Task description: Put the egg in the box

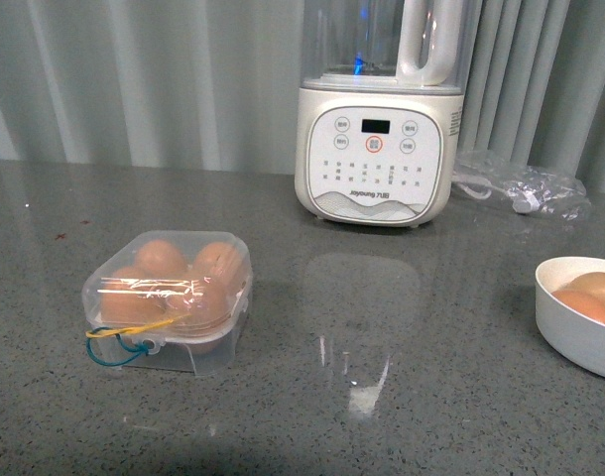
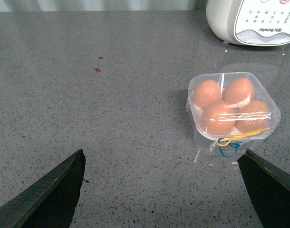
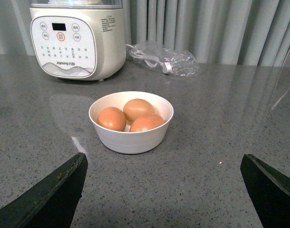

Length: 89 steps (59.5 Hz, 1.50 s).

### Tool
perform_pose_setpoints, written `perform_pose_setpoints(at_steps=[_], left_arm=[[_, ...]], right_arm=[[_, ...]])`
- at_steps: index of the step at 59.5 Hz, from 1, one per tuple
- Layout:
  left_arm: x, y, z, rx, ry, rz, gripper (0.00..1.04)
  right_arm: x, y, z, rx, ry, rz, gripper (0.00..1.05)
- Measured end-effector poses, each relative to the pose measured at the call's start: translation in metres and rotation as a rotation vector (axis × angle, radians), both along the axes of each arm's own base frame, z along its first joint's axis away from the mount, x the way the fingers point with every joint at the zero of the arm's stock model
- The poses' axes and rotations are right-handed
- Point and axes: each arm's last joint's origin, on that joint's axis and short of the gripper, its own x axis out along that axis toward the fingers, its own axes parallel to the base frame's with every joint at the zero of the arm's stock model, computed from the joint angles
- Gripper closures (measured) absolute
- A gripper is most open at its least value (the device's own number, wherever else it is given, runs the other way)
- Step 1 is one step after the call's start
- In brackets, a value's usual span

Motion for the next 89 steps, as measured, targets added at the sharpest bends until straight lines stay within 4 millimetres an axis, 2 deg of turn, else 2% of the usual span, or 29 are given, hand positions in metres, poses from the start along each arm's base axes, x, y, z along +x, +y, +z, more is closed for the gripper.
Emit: perform_pose_setpoints(at_steps=[6,10,22,34,62,89], left_arm=[[-0.005,0.003,-0.008,-0.032,-0.166,0.082,0.23],[-0.009,0.003,-0.016,-0.049,-0.21,0.093,0.34],[-0.018,0.003,-0.04,-0.061,-0.206,0.095,0.68],[-0.026,0.003,-0.055,-0.068,-0.206,0.096,1.02],[-0.038,0.003,-0.075,-0.072,-0.212,0.096,1.01],[-0.049,0.003,-0.082,-0.073,-0.225,0.096,1.01]], right_arm=[[0.0,0.0,0.0,0.0,0.0,0.0,0.07],[0.0,0.0,0.0,0.0,0.0,0.0,0.07],[0.0,0.0,0.0,0.0,0.0,0.0,0.07],[0.0,0.0,0.0,0.0,0.0,0.0,0.07],[0.0,0.0,0.0,0.0,0.0,0.0,0.07],[0.0,0.0,0.0,0.0,0.0,0.0,0.07]])
